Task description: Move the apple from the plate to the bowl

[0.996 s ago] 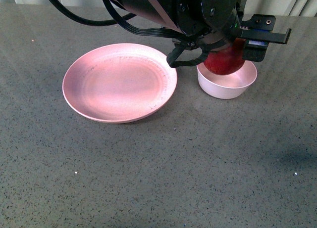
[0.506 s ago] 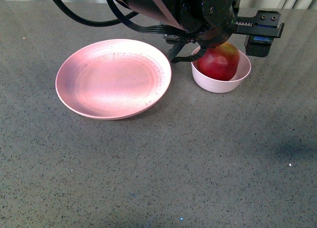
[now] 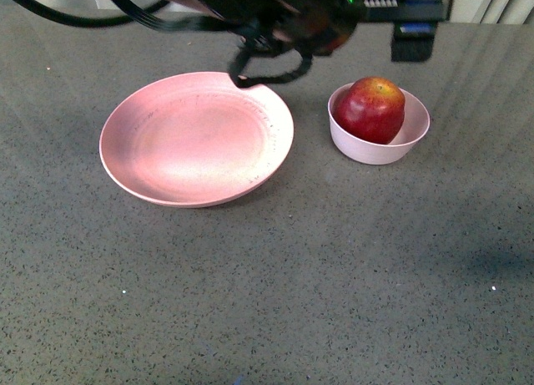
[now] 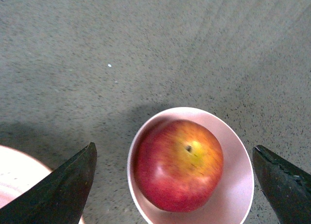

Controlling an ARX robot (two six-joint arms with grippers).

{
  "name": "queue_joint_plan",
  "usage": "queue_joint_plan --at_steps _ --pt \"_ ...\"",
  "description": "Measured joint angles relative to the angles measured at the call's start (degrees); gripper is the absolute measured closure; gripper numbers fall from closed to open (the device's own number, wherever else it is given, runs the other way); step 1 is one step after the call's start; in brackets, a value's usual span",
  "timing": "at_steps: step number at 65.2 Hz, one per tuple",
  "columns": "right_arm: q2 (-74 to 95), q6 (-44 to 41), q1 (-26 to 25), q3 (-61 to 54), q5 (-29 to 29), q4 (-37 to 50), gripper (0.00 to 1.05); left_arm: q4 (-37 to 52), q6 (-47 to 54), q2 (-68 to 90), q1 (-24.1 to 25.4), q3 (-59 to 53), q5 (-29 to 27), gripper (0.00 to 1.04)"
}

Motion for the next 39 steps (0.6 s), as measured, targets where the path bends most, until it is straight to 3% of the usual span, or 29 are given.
queue_joint_plan --at_steps 15,17,20,24,30,39 --pt "0.0 0.0 -0.02 0.0 0.0 0.0 0.09 4.33 -0.35 -15.1 7.34 -14.71 4.26 0.09" --pt "0.0 0.0 -0.02 0.0 0.0 -0.02 0.09 7.91 1.66 -16.66 8.09 -17.55 0.46 0.12" --pt "0.0 0.0 -0.02 0.0 -0.13 0.0 0.09 19.28 5.84 -18.84 9.4 -23.32 -10.01 0.21" --pt "0.0 0.0 -0.02 0.0 -0.04 0.0 0.09 30.27 10.14 -21.81 11.32 -30.34 -17.97 0.32" --pt "0.0 0.0 -0.02 0.0 0.0 -0.02 0.09 38.56 13.11 -27.23 14.62 -39.17 -18.64 0.48" --pt "0.0 0.0 -0.02 0.0 -0.02 -0.02 0.09 40.94 15.04 -34.67 18.14 -49.46 -14.64 0.73"
